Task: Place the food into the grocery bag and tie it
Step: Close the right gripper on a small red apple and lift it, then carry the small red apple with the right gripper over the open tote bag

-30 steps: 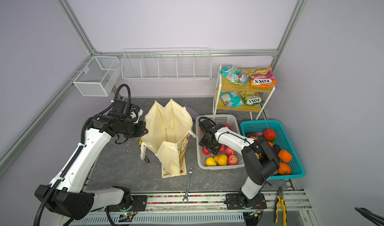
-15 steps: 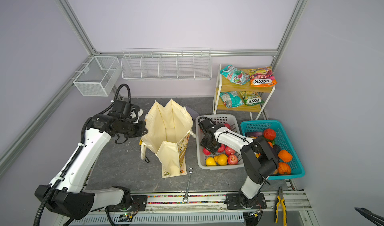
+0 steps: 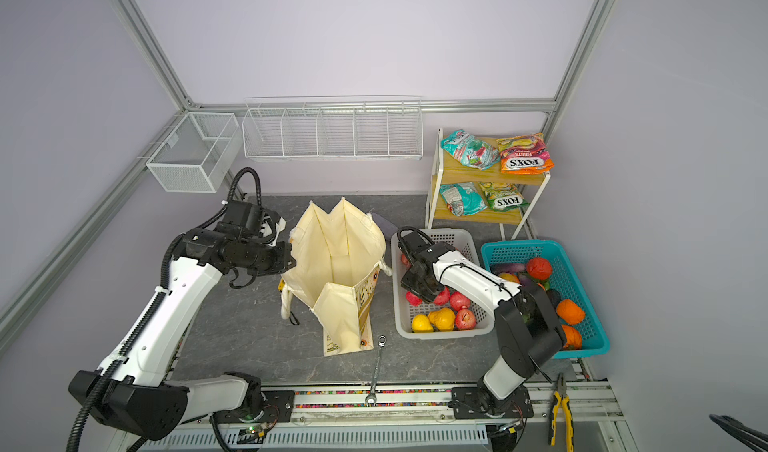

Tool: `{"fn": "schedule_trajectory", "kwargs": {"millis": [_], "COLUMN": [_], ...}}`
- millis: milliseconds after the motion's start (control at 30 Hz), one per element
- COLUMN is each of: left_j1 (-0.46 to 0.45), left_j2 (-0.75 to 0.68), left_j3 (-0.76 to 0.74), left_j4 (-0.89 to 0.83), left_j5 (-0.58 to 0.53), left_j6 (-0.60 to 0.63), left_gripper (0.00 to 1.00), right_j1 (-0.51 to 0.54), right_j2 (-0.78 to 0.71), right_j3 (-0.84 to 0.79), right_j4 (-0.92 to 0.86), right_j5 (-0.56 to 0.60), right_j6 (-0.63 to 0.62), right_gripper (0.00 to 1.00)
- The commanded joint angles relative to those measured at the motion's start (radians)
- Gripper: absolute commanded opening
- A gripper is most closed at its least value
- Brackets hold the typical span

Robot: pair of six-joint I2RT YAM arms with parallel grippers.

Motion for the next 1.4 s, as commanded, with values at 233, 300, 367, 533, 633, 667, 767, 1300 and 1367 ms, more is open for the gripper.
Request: {"fn": "schedule_trajectory", "kwargs": {"millis": [233, 300, 367, 533, 633, 667, 767, 1300, 1367], "left_j1": [-0.005, -0.005, -0.005, -0.005, -0.005, -0.005, -0.005, -0.005, -0.005], "left_j2": [-0.012, -0.013, -0.011, -0.010, -0.009, -0.010, -0.008, -0.016, -0.016], "left_j3": [0.050, 0.046, 0.041, 0.037, 0.037, 0.036, 0.040, 0.041, 0.043], "left_j4": [0.008, 0.013, 0.016, 0.018, 0.021, 0.023, 0.027, 0.044, 0.042], "left_j5": [0.019, 0.020, 0.020, 0.013, 0.019, 0.019, 0.020, 0.021, 0.022], "left_j6": [0.024, 0.026, 0.030, 0.039, 0.041, 0.041, 0.041, 0.013, 0.009], "left_gripper": [0.00, 0.00, 0.00, 0.00, 0.00, 0.00, 0.00, 0.00, 0.00], "right_j1": [0.017, 0.038, 0.074, 0.204, 0.274, 0.288, 0.313, 0.327, 0.335], "right_j2": [-0.222, -0.230, -0.211, -0.022, 0.134, 0.194, 0.355, 0.602, 0.623], "right_j3": [0.429, 0.446, 0.464, 0.621, 0.765, 0.826, 0.983, 0.935, 0.914], "right_j4": [-0.191, -0.085, 0.021, 0.052, -0.017, -0.061, -0.212, -0.192, -0.182], "right_j5": [0.221, 0.159, 0.100, -0.008, -0.028, -0.032, -0.015, -0.036, -0.035], "right_j6": [-0.284, -0.356, -0.394, -0.495, -0.558, -0.570, -0.592, -0.626, -0.638], "right_gripper": [0.48, 0.45, 0.44, 0.45, 0.44, 0.43, 0.43, 0.43, 0.43]}}
